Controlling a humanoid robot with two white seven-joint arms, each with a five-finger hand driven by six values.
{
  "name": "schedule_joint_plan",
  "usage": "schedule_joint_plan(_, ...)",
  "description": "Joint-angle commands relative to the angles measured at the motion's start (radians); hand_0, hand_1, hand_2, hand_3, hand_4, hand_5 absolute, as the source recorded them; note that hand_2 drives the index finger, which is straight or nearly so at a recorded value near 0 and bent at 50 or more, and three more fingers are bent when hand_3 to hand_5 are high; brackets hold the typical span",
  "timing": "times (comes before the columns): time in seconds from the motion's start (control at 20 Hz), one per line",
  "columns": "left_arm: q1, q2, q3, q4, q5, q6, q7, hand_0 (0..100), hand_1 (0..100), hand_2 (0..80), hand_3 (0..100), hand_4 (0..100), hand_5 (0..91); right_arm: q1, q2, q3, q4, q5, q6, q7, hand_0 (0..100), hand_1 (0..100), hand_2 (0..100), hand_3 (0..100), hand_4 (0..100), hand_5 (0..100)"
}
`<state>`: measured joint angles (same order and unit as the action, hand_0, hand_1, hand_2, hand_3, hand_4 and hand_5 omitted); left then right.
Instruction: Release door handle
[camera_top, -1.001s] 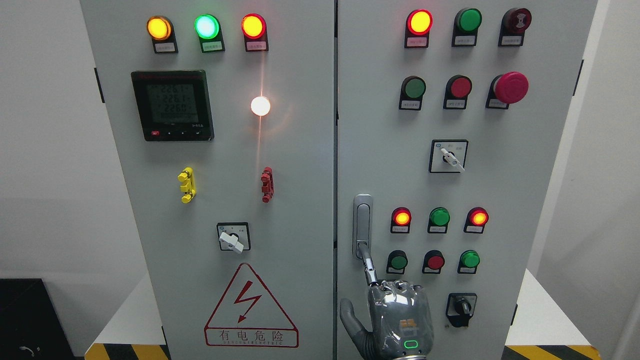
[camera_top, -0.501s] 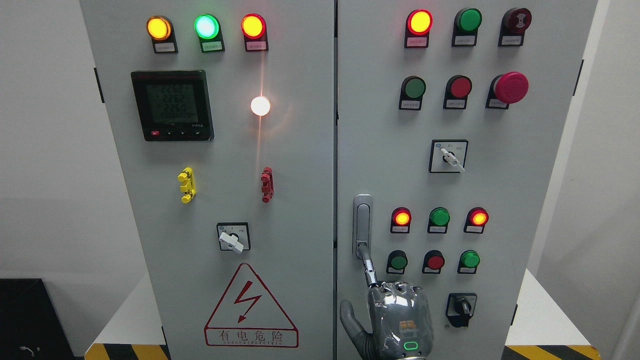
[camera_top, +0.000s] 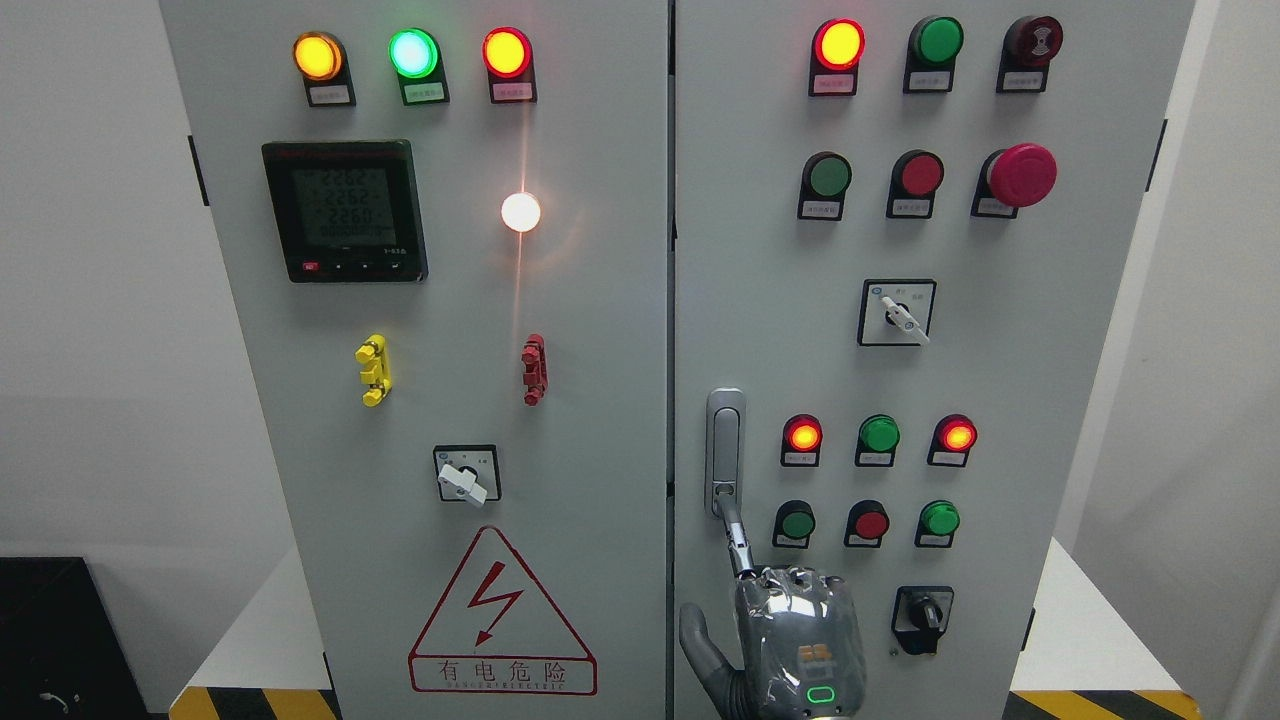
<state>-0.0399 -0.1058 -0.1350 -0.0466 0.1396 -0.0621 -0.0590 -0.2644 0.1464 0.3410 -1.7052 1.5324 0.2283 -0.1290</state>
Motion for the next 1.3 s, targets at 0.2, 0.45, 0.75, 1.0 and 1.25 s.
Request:
schedule_joint_plan(0.2, 0.000, 0.000, 0.000, -0.001, 0.000, -0.001, -0.001, 12, 56, 0.0, 0, 0, 0.0, 0.007, -0.001, 0.001, 0.015, 0.000, -0.001, 0.002, 50, 35, 1, 100, 100, 100)
schedule_joint_plan(0.45, 0.000, 0.000, 0.000, 0.001, 0.000, -0.001, -0.001, 12, 56, 0.0, 0, 0, 0.0, 0.011, -0.001, 0.000, 0.015, 0.000, -0.001, 0.002, 50, 35, 1, 100, 100, 100)
schedule_joint_plan(0.75, 0.000, 0.000, 0.000, 0.001, 0.000, 0.001, -0.001, 12, 56, 0.0, 0, 0, 0.0, 0.014, -0.001, 0.000, 0.015, 0.000, -0.001, 0.000, 50, 35, 2, 100, 100, 100)
schedule_joint_plan(1.0, 0.000, 0.000, 0.000, 0.001, 0.000, -0.001, -0.001, 12, 56, 0.0, 0, 0, 0.0, 0.014, -0.001, 0.000, 0.013, 0.000, -0.001, 0.000, 50, 35, 2, 100, 100, 100)
schedule_joint_plan(1.25, 0.000, 0.000, 0.000, -0.001, 0.000, -0.001, -0.001, 12, 56, 0.0, 0, 0, 0.0, 0.014, -0.001, 0.000, 0.010, 0.000, -0.001, 0.000, 50, 35, 2, 100, 100, 100)
